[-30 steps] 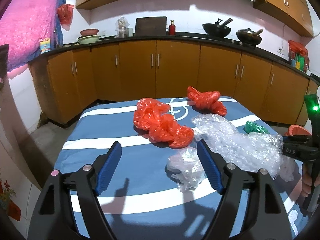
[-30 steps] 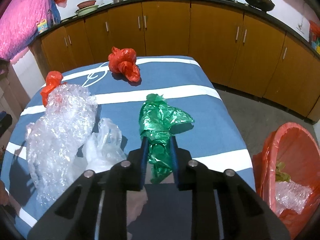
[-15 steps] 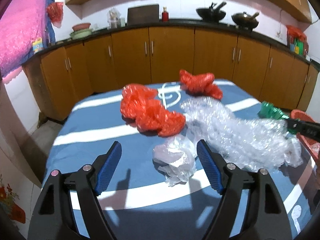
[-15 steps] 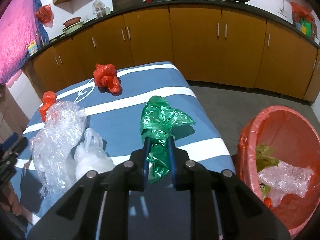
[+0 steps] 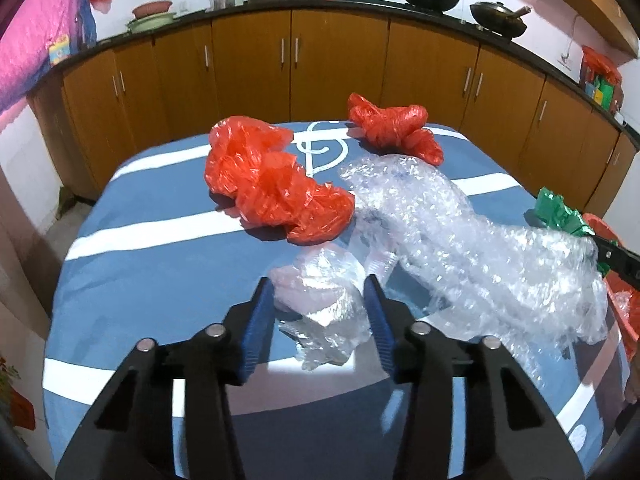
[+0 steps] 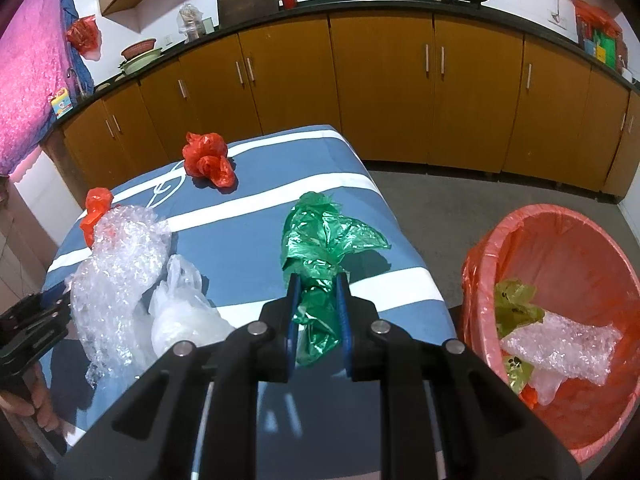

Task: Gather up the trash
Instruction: 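Grasp a clear bag with the left tool while the right tool grasps the green bag, then carry both bags over the wastebasket and open both tools to drop them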

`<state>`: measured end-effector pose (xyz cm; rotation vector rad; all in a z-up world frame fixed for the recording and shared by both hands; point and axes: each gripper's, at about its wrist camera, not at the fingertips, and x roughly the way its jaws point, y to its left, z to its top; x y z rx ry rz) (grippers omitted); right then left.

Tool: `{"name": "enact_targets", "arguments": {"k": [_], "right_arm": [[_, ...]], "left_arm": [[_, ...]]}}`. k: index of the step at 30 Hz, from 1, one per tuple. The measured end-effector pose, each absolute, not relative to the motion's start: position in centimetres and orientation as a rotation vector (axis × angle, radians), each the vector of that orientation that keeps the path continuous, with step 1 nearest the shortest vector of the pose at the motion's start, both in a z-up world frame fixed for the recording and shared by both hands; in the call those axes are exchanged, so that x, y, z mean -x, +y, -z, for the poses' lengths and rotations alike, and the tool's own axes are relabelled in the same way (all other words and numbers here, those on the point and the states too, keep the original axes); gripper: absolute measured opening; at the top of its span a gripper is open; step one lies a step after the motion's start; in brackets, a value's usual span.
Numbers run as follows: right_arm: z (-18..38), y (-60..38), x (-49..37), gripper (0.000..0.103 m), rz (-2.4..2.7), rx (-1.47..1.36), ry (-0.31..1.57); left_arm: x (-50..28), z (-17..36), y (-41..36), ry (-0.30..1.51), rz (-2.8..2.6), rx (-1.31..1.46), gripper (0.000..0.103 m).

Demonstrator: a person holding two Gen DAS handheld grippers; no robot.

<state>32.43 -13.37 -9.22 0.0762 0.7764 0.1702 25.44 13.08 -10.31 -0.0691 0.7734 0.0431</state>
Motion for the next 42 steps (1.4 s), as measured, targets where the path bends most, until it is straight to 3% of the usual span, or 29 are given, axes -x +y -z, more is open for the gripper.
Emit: {"name": "enact_targets", "arguments": {"k": [1, 3, 8, 21, 42], "right_arm": [[9.2, -13.4, -32.4, 0.018, -0.17, -0.076, 0.776], [9.1, -13.3, -32.3, 0.018, -0.17, -0.075, 0.775], [8.2, -13.6, -31.6, 0.018, -0.169, -0.077, 0.76], [4.8, -14.8, -29.2, 0.018, -0.182, -0.099, 0.689], [1.4, -23.4, -24.5, 0.018, -0.079, -0.16, 0.593]], "left_arm": [[-25.5, 10.4, 13.0, 0.777, -0.041, 0.072, 0.039], [-25.5, 10.5, 12.9, 0.783, -0.035, 0.07, 0.023], [-24.7, 10.0, 13.2, 0.769, -0.047, 0.065, 0.01], [-22.5, 4.0, 15.2, 0.632, -0.139, 0.097, 0.009], [-21.9, -1.6, 3.2, 0.516, 0.125, 0.065, 0.009]]}}
